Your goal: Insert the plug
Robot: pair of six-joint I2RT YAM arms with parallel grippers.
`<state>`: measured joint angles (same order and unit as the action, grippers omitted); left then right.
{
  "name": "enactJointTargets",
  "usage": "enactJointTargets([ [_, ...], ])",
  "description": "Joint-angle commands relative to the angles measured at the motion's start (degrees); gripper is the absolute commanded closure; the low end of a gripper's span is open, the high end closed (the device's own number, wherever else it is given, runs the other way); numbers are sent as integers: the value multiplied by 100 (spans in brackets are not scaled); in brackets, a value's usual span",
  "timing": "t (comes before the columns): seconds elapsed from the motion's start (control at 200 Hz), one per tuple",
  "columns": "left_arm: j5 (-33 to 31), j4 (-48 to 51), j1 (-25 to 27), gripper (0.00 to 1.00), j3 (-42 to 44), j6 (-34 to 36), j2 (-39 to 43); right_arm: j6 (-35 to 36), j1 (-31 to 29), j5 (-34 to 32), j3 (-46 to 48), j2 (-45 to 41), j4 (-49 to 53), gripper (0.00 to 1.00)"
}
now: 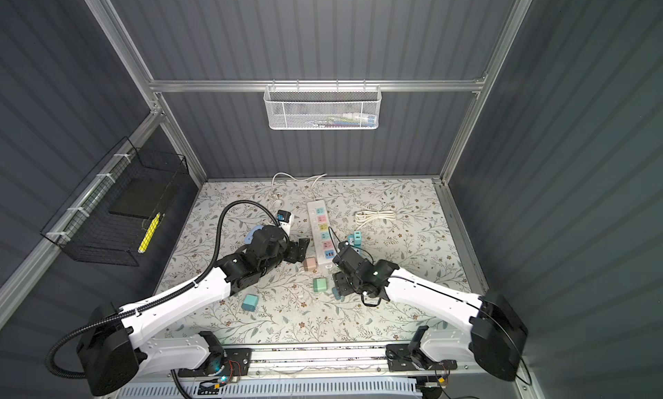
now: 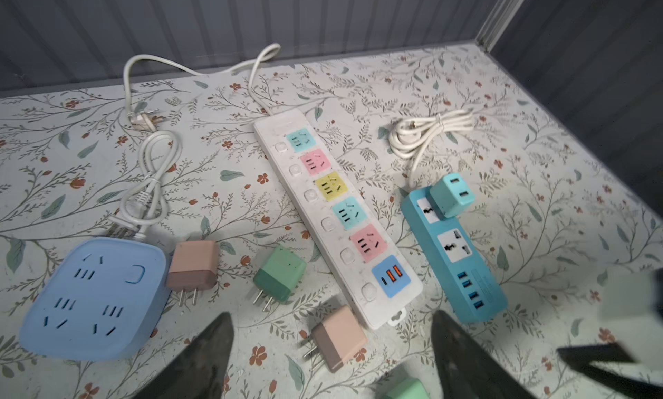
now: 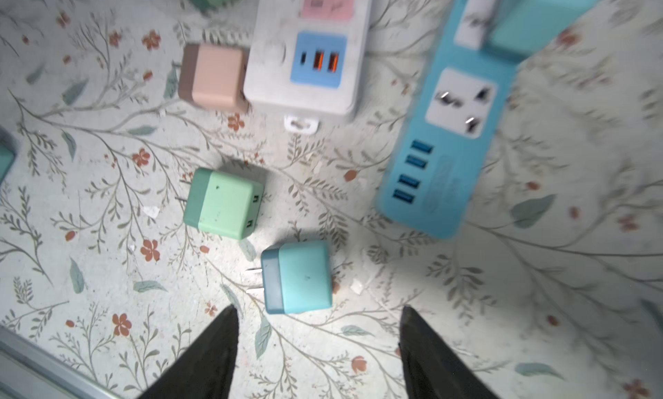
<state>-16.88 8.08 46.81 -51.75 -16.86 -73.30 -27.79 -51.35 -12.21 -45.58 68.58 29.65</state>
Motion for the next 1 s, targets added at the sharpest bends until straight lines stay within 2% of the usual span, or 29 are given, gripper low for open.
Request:
enactJointTargets([
  [0.0,351,1162,168,19,-560,430,-545,3,48,-1154,260,-771,184,19],
  [0.035,278,1460,341,20,-782,568,-773,74,81,-1247,407,-1043,72,14],
  [0.135,268,2240,765,22,-1358,853,-1383,235,383,-1040,708,-1561,-96,14],
  [0.245,688,2770,929,23,-1691,1062,-1835,24,1130,-375,547,-1738,339,21],
  [0.33,749,3264,1098,27,-2029,1202,-2229,-195,1402,-237,720,-2050,164,22],
  [0.41,751,3650,1345,29,-2375,1312,-2598,-343,1711,-101,842,-2206,92,28],
  [0.555,1272,3776,1505,29,-2668,1459,-2985,-373,2078,14,920,-2270,108,35],
  [0.64,1454,3737,1546,30,-2751,1503,-3126,-529,2222,366,1132,-2437,-178,38],
  [0.73,1552,3747,1592,30,-2856,1512,-3340,-691,2275,564,1332,-2502,-397,38],
  [0.795,1655,3763,1634,31,-3122,1502,-3487,-725,2295,591,1387,-2482,-425,39],
  [0.995,1866,3635,1665,31,-3202,1415,-3835,-699,2305,558,1463,-2559,-390,38],
])
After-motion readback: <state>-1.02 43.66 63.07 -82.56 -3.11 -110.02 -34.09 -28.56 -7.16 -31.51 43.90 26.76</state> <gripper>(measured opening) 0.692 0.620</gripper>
